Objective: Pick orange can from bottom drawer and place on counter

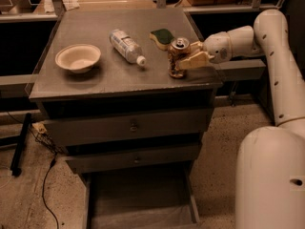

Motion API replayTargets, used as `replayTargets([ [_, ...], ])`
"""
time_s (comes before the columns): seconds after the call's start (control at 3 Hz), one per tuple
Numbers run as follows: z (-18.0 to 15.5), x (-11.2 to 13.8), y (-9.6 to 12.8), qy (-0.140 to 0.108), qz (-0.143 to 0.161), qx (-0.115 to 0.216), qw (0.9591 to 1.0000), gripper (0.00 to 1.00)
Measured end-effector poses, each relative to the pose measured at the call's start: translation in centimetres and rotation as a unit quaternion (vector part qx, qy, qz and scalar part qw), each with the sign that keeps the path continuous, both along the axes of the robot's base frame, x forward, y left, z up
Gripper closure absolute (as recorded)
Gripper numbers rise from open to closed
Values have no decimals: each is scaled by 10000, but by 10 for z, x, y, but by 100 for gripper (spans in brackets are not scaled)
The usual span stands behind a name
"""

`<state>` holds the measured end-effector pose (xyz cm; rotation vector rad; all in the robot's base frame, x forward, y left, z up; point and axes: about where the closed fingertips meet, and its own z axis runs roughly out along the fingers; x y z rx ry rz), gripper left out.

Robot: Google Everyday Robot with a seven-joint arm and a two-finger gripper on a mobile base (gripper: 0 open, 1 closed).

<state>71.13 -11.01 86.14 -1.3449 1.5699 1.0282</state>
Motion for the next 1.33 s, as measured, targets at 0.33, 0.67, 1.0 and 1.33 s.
replayTargets([
  [0.33, 0, 0, 0, 0, 0, 0, 10000, 34],
  [0.67, 0, 0, 0, 0, 0, 0, 10000, 11],
  [1.0, 0, 0, 0, 0, 0, 0, 10000, 0],
  [1.33, 0, 0, 0, 0, 0, 0, 10000, 0],
])
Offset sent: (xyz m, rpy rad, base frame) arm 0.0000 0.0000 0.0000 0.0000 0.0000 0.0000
